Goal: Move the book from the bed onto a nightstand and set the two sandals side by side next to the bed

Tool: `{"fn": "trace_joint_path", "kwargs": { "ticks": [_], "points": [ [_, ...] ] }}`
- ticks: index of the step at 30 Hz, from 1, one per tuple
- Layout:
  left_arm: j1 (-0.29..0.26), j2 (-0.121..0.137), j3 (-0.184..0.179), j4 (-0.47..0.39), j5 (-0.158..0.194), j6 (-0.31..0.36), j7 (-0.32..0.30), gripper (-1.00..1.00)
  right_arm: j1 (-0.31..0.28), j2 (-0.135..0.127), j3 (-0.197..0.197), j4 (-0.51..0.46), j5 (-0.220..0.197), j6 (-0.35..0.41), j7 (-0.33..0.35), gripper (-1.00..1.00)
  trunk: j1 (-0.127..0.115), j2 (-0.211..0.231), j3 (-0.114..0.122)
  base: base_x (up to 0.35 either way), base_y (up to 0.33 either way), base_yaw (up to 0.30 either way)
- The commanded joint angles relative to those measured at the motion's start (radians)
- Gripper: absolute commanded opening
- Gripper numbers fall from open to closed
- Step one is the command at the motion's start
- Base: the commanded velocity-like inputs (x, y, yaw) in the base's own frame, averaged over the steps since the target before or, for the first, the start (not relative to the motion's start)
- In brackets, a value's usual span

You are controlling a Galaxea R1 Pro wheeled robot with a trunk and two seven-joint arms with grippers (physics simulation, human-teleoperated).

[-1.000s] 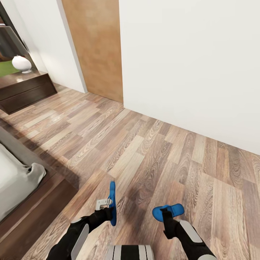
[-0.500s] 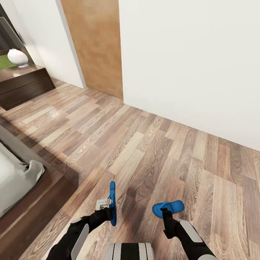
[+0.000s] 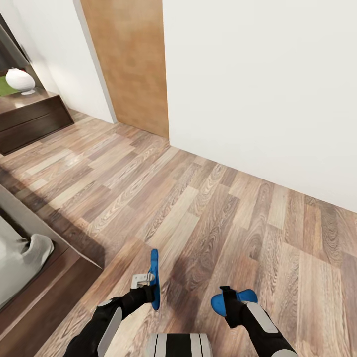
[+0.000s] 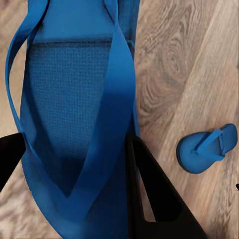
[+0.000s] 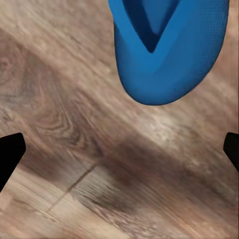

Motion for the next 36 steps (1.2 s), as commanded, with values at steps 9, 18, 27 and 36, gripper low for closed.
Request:
{"fn": "trace_joint_path", "kwargs": {
  "ticks": [9, 18, 27, 36],
  "points": [
    [0.0, 0.0, 0.0, -0.001, 0.008, -0.008, 0.001, -1.0, 0.0, 0.001, -0.008, -0.002, -0.005, 0.003, -0.006, 1.0, 0.0, 0.0, -0.001, 0.152, -0.009, 0.0],
    [0.0, -0.001, 0.0, -0.001, 0.009, -0.018, 0.001, -1.0, 0.0, 0.001, -0.008, -0.002, -0.005, 0.003, -0.006, 1.0, 0.002, -0.001, -0.012, 0.005, -0.001, 0.0],
    [0.0, 0.0, -0.001, -0.001, 0.008, -0.018, 0.001, -1.0, 0.0, 0.0, -0.008, -0.002, -0.005, 0.003, -0.006, 1.0, 0.006, -0.003, -0.047, 0.0, 0.0, 0.0],
    [0.0, 0.0, 0.0, -0.001, 0.009, -0.018, 0.001, -1.0, 0.0, 0.0, -0.008, -0.002, -0.005, 0.003, -0.006, 1.0, 0.009, -0.005, -0.078, 0.0, 0.0, 0.0]
  ]
}}
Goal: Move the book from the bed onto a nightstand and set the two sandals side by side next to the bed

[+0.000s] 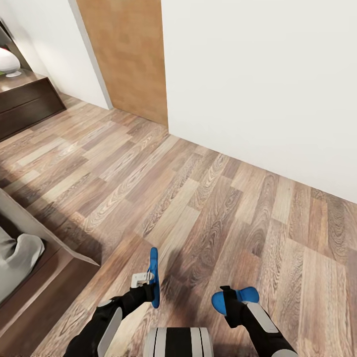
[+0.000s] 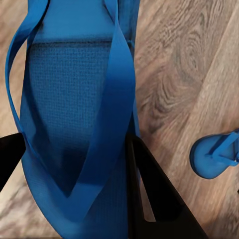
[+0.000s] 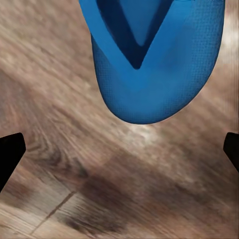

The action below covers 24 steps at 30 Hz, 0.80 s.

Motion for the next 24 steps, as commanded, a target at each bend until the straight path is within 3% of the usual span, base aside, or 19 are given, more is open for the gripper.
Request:
{"fn": "trace_joint_path", "kwargs": {
  "ticks": [1, 24],
  "points": [
    [0.0, 0.0, 0.0, -0.001, 0.009, 0.008, 0.001, -1.0, 0.0, 0.001, -0.006, -0.002, -0.005, 0.004, -0.006, 1.0, 0.0, 0.0, -0.001, 0.0, 0.0, 0.0],
    [0.0, 0.001, 0.0, -0.001, 0.008, 0.008, 0.001, -1.0, 0.0, 0.001, -0.006, -0.002, -0.005, 0.004, -0.006, 1.0, 0.0, 0.0, -0.001, 0.045, -0.044, 0.0]
  ]
}}
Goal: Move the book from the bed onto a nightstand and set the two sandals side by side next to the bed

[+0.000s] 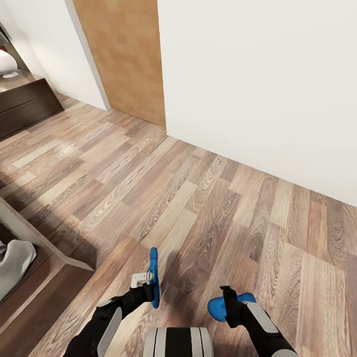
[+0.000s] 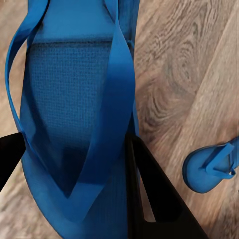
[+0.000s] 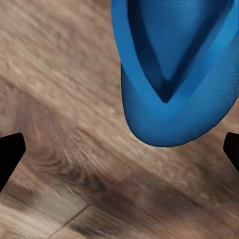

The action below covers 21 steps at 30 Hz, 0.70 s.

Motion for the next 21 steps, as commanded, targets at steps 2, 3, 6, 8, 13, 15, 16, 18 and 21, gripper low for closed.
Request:
{"fn": "trace_joint_path", "kwargs": {
  "ticks": [2, 3, 6, 8, 13, 15, 16, 18, 21],
  "points": [
    [0.0, 0.0, 0.0, -0.002, 0.008, 0.009, 0.001, -1.0, 0.0, 0.001, -0.006, -0.002, -0.005, 0.004, -0.006, 1.0, 0.0, 0.0, -0.001, 0.117, -0.185, 0.0],
    [0.0, 0.0, 0.0, -0.002, 0.008, 0.009, 0.001, -1.0, 0.0, 0.002, -0.006, -0.002, -0.005, 0.004, -0.006, 1.0, 0.0, 0.0, -0.001, 0.105, -0.164, 0.0],
    [0.0, -0.001, 0.0, -0.002, 0.008, 0.009, 0.001, -1.0, 0.0, 0.001, -0.006, -0.002, -0.005, 0.004, -0.006, 1.0, 0.0, 0.0, -0.001, 0.055, -0.085, 0.0],
    [0.0, -0.001, 0.0, -0.002, 0.008, 0.009, 0.001, -1.0, 0.0, 0.001, -0.006, -0.002, -0.005, 0.004, -0.006, 1.0, 0.0, 0.0, -0.001, 0.019, -0.03, 0.0],
    [0.0, -0.001, 0.0, -0.002, 0.008, 0.009, 0.001, -1.0, 0.0, 0.001, -0.006, -0.002, -0.005, 0.004, -0.006, 1.0, 0.0, 0.0, -0.001, 0.004, -0.007, 0.0],
    [0.0, -0.001, 0.0, -0.002, 0.009, 0.009, 0.001, -1.0, 0.0, 0.001, -0.006, -0.002, -0.005, 0.004, -0.006, 1.0, 0.0, 0.0, -0.001, 0.001, -0.002, 0.0],
    [0.0, -0.001, 0.0, -0.002, 0.009, 0.009, 0.001, -1.0, 0.0, 0.001, -0.006, -0.002, -0.005, 0.004, -0.006, 1.0, 0.0, 0.0, -0.005, 0.0, 0.0, 0.0],
    [0.0, -0.001, 0.0, -0.002, 0.009, 0.009, 0.001, -1.0, 0.0, 0.001, -0.006, -0.002, -0.005, 0.004, -0.006, 1.0, 0.001, -0.001, -0.012, 0.0, 0.0, 0.0],
    [0.0, -0.001, 0.0, -0.002, 0.009, 0.009, 0.001, -1.0, 0.0, 0.001, -0.006, -0.002, -0.005, 0.004, -0.006, 1.0, 0.003, -0.002, -0.024, 0.0, 0.0, 0.0]
  ]
}}
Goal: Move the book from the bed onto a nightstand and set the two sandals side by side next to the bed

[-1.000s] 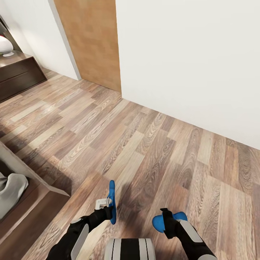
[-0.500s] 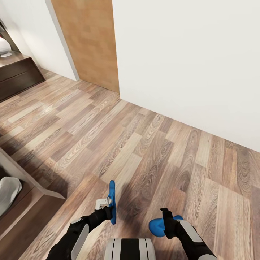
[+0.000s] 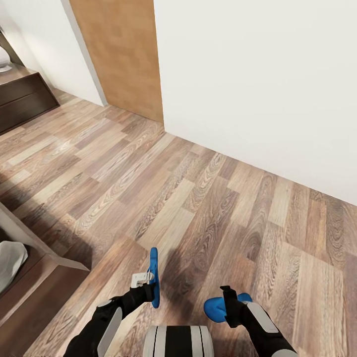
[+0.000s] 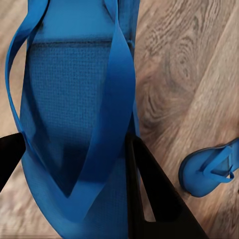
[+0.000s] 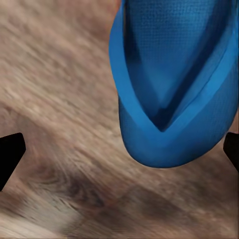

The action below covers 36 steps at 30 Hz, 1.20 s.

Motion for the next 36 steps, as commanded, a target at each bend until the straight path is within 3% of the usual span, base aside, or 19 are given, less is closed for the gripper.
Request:
{"fn": "trace_joint_path", "kwargs": {
  "ticks": [1, 8, 36],
  "points": [
    [0.0, 0.0, 0.0, -0.001, 0.009, 0.009, 0.001, -1.0, 0.0, 0.001, -0.006, -0.002, -0.005, 0.004, -0.006, 1.0, 0.0, -0.001, -0.005, 0.0, 0.0, 0.0],
    [0.0, 0.0, 0.0, -0.001, 0.01, 0.009, 0.001, -1.0, 0.0, 0.001, -0.006, -0.002, -0.005, 0.004, -0.006, 1.0, 0.003, -0.002, -0.032, 0.0, 0.0, 0.0],
    [0.0, 0.0, 0.0, -0.001, 0.01, 0.009, 0.001, -1.0, 0.0, 0.001, -0.006, -0.002, -0.005, 0.004, -0.006, 1.0, 0.005, -0.003, -0.043, 0.007, 0.0, 0.0]
  ]
}}
